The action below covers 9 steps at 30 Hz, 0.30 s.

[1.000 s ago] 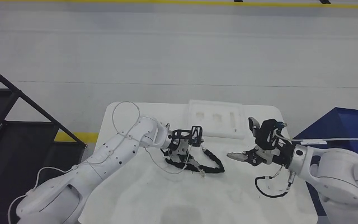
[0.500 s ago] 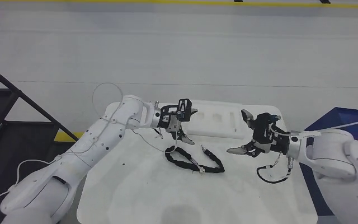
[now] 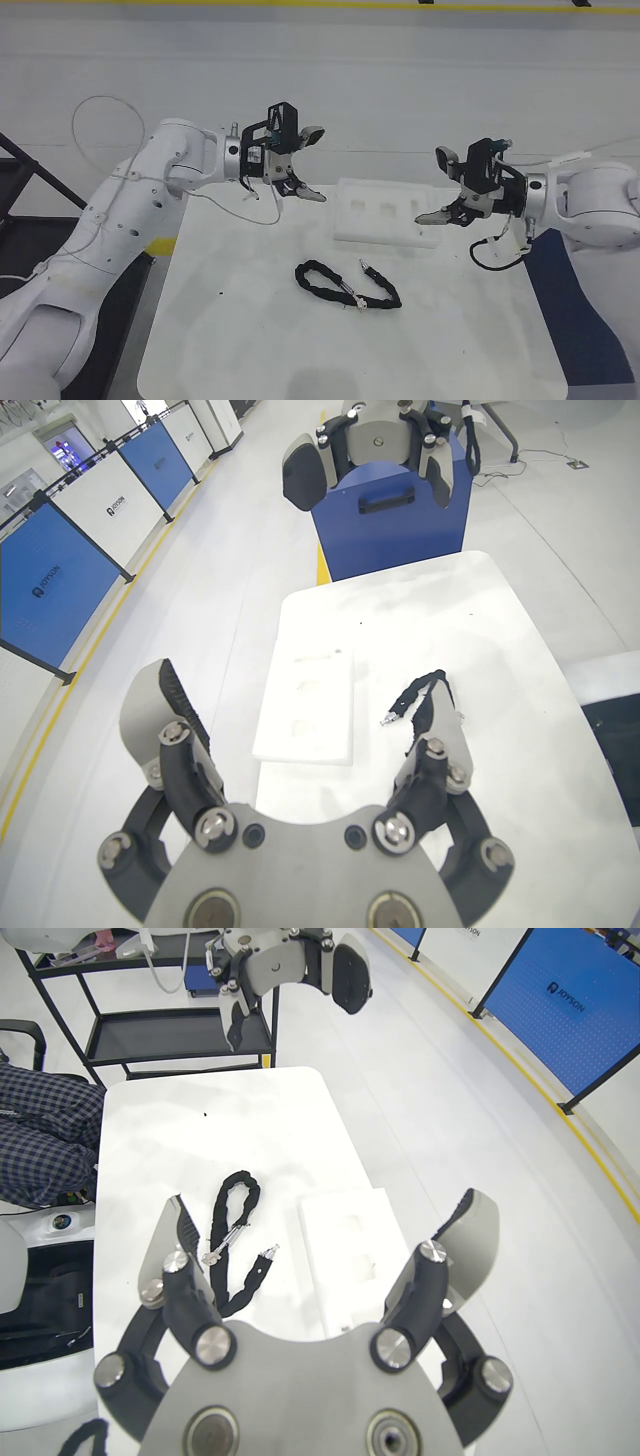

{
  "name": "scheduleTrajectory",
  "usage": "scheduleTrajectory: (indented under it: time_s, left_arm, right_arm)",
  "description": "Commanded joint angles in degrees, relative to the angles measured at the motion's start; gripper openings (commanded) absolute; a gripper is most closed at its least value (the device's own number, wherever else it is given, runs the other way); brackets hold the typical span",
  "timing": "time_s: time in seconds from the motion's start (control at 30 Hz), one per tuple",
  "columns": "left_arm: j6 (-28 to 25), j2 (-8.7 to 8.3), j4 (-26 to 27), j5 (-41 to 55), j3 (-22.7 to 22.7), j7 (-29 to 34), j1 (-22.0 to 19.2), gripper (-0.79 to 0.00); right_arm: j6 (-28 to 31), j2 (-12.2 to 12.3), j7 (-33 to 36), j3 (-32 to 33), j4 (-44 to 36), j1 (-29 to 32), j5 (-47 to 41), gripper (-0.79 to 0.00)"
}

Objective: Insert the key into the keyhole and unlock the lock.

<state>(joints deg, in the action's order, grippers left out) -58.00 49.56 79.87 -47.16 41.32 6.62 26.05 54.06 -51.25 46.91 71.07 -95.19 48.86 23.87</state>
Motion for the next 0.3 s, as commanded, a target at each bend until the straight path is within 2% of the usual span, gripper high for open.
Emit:
scheduleTrajectory:
  time_s: [0.0,0.13,0.27]
  left_arm:
    - [0.00,-0.32,-0.37,2.13,-0.73,1.38,-1.34,0.000]
    - [0.00,-0.45,-1.52,5.14,-2.04,2.52,-2.93,0.000]
    - [0.00,-0.45,-1.55,5.23,-2.07,2.54,-2.96,-0.001]
  right_arm:
    - [0.13,-0.04,1.48,-1.17,1.79,-2.58,-1.23,0.000]
    - [0.66,-0.10,2.65,-2.88,3.98,-5.95,-2.69,0.000]
    - [1.01,-0.12,2.33,-3.35,4.12,-6.29,-2.85,-0.001]
